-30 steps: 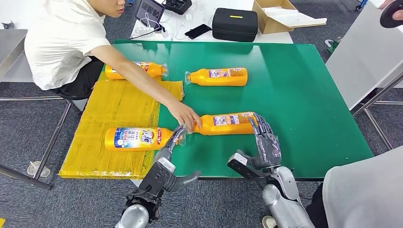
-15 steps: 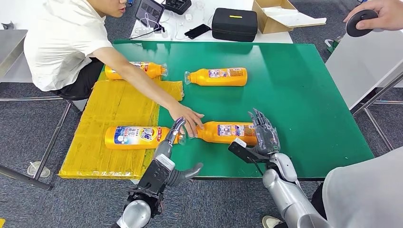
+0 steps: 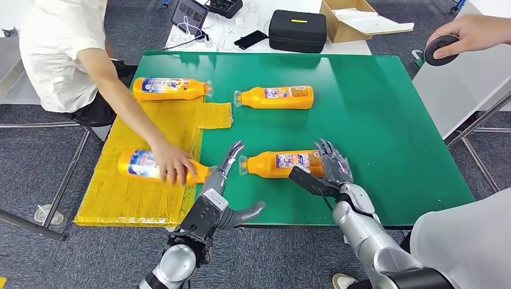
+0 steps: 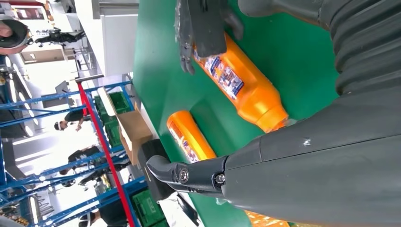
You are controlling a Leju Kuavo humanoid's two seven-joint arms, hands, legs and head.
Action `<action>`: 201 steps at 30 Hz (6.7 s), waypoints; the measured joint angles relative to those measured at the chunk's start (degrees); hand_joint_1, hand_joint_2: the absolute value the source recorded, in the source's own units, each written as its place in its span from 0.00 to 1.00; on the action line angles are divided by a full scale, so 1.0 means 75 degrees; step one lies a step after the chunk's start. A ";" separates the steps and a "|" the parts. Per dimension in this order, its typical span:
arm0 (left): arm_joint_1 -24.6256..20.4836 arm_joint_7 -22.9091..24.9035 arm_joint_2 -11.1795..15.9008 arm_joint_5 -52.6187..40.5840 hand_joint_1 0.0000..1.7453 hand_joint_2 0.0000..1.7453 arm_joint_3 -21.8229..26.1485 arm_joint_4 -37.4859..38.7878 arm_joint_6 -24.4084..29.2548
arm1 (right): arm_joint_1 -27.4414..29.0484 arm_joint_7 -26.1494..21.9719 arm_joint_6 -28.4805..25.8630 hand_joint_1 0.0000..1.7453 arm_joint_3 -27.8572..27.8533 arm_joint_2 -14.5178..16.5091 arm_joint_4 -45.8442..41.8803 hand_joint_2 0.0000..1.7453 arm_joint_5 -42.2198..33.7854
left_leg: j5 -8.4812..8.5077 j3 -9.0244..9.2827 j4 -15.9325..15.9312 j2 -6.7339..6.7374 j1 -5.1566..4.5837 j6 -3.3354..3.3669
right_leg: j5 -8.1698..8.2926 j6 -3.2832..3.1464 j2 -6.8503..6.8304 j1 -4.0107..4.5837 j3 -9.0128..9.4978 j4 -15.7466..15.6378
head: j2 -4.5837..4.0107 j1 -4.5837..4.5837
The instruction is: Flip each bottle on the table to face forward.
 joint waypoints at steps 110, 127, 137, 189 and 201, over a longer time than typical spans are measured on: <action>0.0245 -0.0653 -0.0247 0.2864 0.00 1.00 0.0857 0.0630 -0.1547 | 0.2124 -0.3228 0.2409 0.89 0.1081 0.1310 -0.2767 1.00 -0.4185 | -0.0006 -0.0009 -0.0002 -0.0003 0.0000 0.0008 | -0.0012 0.0021 -0.0002 -0.0001 -0.0004 0.0001 | 0.0000 0.0000; -0.0304 -0.0286 -0.0703 0.4110 0.00 1.00 0.1138 0.1540 -0.0831 | 0.1904 -0.3040 0.1907 0.93 0.1713 0.1546 -0.2749 1.00 -0.4132 | -0.0006 -0.0011 -0.0001 -0.0004 -0.0001 0.0008 | -0.0012 0.0020 -0.0002 -0.0001 -0.0006 0.0001 | 0.0001 0.0000; -0.0355 -0.0309 -0.0745 0.5049 1.00 1.00 0.1184 0.1620 -0.1290 | 0.1807 -0.3061 0.1903 0.87 0.1908 0.1585 -0.2628 1.00 -0.4442 | -0.0006 -0.0011 -0.0001 -0.0004 -0.0001 0.0009 | -0.0012 0.0020 -0.0003 -0.0001 -0.0006 0.0001 | 0.0000 0.0001; -0.0418 0.1286 0.0801 -0.4414 1.00 1.00 0.2073 0.1733 0.1927 | 0.4383 -0.3500 -0.2554 0.00 -0.0297 0.1813 -0.7514 1.00 -0.4580 | 0.0006 -0.0018 -0.0002 -0.0002 0.0006 -0.0006 | 0.0001 0.0000 -0.0004 0.0003 -0.0018 0.0002 | 0.0000 0.0002; -0.1135 0.1398 0.0839 -0.4642 1.00 1.00 0.2058 0.3048 0.0913 | 0.4178 -0.3500 -0.2554 0.00 0.0043 0.1668 -0.7070 1.00 -0.4521 | 0.0007 -0.0023 -0.0002 -0.0003 0.0006 -0.0006 | 0.0001 -0.0001 -0.0005 0.0003 -0.0023 0.0001 | 0.0001 0.0001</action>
